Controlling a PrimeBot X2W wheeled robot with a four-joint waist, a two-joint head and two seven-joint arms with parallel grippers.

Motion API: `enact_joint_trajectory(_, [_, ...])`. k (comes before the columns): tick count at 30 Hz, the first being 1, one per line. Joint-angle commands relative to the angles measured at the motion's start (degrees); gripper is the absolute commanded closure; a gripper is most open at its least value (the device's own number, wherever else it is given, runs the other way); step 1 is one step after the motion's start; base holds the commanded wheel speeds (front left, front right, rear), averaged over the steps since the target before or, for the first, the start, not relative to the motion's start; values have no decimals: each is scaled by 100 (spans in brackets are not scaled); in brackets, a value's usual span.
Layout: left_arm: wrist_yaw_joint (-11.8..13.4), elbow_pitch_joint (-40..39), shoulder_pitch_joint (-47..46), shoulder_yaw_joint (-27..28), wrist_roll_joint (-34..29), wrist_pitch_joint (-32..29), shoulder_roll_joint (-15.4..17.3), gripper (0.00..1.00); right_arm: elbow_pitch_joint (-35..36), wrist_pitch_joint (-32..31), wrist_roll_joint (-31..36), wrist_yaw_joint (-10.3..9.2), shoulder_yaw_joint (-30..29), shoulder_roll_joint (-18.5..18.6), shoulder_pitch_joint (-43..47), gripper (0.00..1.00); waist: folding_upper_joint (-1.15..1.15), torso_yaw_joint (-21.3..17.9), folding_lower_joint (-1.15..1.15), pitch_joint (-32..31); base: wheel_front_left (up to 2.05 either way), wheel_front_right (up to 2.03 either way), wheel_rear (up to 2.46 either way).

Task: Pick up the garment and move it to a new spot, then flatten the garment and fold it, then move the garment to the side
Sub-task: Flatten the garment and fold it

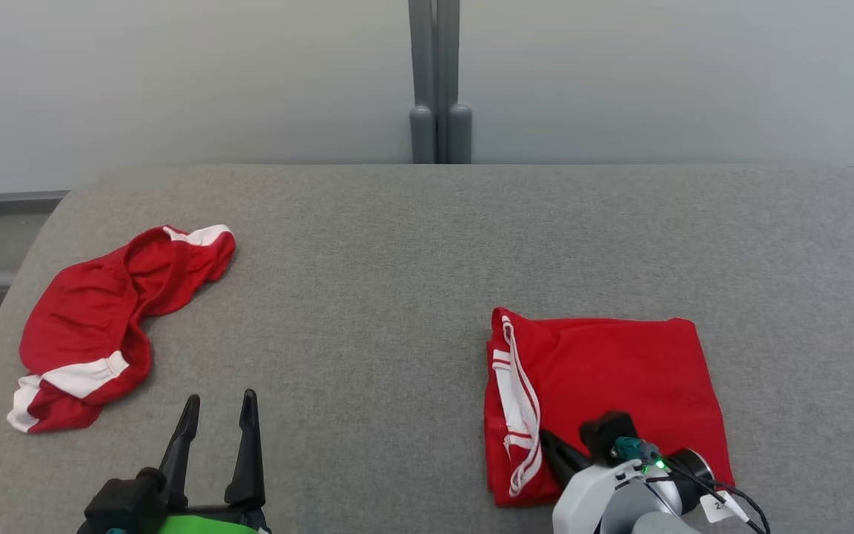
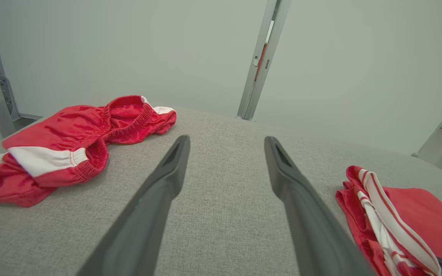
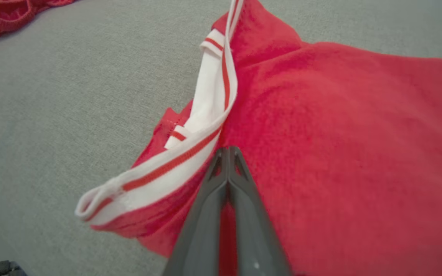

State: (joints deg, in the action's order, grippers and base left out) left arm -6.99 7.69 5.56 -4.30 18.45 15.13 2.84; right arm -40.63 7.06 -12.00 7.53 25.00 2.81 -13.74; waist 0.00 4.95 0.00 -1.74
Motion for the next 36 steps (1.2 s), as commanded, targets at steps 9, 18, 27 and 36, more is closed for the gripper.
enact_joint_trajectory(9, [-28, 70, -128, -168, 11, 0, 12, 0, 35, -142, -877, -8, 1196, 18, -296, 100, 0, 498, 0, 170, 0, 0, 0])
enact_joint_trajectory(18, [29, 46, 16, 19, -52, 1, 11, 0, 510, 486, -1313, -9, 1212, 24, -521, 72, 0, 131, 0, 17, 0, 0, 0])
enact_joint_trajectory(27, [55, -15, 102, 317, -150, 0, 12, 0, 1486, 664, -305, -9, -140, 23, -228, 0, 0, -540, 0, -67, 0, 0, 0])
enact_joint_trajectory(36, [-5, 3, 121, 488, -212, 1, 13, 0, 2418, 321, 376, -8, -1928, 257, 521, 0, 0, -765, 0, -99, 0, 0, 0])
